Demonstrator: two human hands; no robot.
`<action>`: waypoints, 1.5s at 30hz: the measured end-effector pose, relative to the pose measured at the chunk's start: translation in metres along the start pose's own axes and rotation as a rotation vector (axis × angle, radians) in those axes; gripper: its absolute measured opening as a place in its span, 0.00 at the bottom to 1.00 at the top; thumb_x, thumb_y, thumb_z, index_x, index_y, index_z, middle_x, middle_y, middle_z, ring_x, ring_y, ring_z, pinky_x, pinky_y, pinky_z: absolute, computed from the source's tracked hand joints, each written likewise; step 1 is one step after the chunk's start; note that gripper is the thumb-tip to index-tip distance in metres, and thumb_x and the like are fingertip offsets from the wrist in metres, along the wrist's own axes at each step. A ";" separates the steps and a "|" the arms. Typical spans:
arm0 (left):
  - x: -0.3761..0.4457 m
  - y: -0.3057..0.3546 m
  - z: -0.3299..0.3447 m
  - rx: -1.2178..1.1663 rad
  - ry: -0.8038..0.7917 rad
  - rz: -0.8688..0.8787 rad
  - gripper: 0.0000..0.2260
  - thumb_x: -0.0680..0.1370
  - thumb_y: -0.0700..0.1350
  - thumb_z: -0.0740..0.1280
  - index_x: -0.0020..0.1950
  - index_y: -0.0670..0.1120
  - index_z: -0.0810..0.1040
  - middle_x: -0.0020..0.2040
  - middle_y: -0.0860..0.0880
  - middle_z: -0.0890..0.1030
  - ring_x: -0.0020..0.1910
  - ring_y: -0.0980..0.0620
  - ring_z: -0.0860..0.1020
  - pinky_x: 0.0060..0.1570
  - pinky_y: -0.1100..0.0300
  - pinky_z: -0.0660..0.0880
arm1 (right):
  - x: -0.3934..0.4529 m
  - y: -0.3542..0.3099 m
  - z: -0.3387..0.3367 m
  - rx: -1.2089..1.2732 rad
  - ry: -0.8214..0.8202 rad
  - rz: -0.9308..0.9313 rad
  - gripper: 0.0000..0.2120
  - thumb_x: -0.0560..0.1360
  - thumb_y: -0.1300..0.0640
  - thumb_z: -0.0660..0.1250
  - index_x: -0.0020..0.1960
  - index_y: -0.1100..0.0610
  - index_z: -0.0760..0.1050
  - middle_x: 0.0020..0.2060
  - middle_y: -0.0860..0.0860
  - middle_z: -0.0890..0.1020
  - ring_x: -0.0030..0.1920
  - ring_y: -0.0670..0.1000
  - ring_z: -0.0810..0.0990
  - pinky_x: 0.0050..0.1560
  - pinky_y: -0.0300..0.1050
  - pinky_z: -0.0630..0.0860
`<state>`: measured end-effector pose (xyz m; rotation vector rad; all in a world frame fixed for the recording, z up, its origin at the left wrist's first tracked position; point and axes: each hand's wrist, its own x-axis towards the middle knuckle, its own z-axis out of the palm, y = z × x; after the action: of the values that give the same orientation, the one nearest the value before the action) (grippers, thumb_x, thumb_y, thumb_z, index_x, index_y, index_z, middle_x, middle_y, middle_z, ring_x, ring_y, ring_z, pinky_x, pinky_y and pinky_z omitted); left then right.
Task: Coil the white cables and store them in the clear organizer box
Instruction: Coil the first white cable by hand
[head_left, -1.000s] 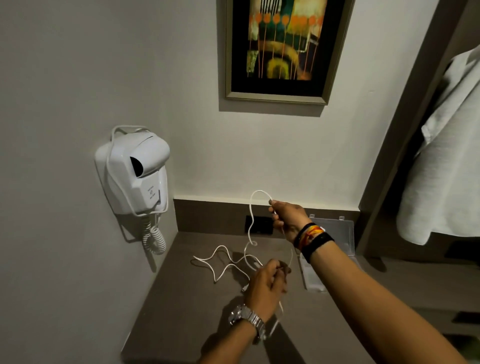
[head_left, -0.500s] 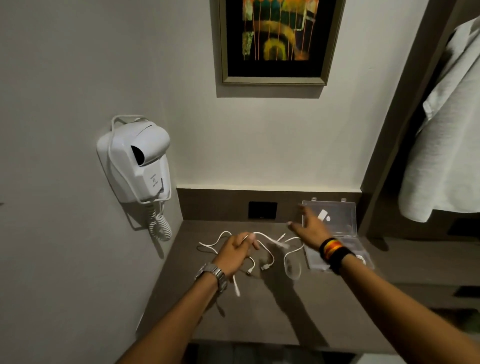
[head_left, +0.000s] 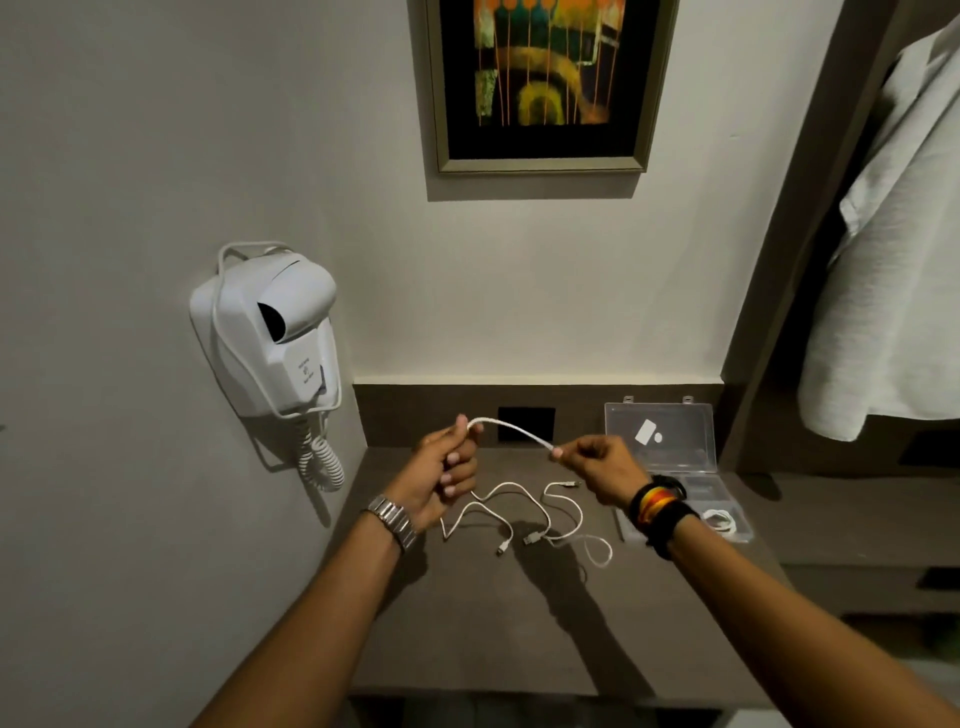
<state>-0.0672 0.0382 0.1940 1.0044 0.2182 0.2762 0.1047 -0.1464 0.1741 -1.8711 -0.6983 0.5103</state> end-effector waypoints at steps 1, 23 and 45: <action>0.002 0.005 0.005 -0.121 0.005 0.049 0.10 0.82 0.46 0.60 0.55 0.42 0.77 0.31 0.52 0.73 0.22 0.60 0.70 0.18 0.68 0.65 | -0.007 -0.003 0.010 -0.094 -0.086 -0.045 0.10 0.80 0.50 0.71 0.48 0.56 0.86 0.24 0.43 0.74 0.23 0.40 0.67 0.24 0.34 0.64; -0.028 0.041 0.039 -0.086 -0.439 0.028 0.17 0.84 0.33 0.53 0.72 0.30 0.67 0.70 0.31 0.73 0.69 0.36 0.75 0.68 0.49 0.74 | 0.010 -0.076 0.017 0.353 -0.118 -0.255 0.07 0.77 0.66 0.72 0.43 0.57 0.84 0.31 0.48 0.86 0.28 0.43 0.81 0.29 0.34 0.76; -0.025 0.023 0.045 0.062 -0.025 0.235 0.14 0.84 0.35 0.51 0.59 0.35 0.76 0.55 0.33 0.83 0.58 0.40 0.83 0.63 0.51 0.78 | 0.002 -0.050 0.029 0.083 -0.125 -0.308 0.11 0.79 0.59 0.71 0.39 0.57 0.85 0.26 0.44 0.80 0.25 0.39 0.71 0.31 0.37 0.68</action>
<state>-0.0802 0.0057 0.2386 1.0953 0.0859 0.4728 0.0765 -0.1102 0.2087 -1.6267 -1.0139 0.4511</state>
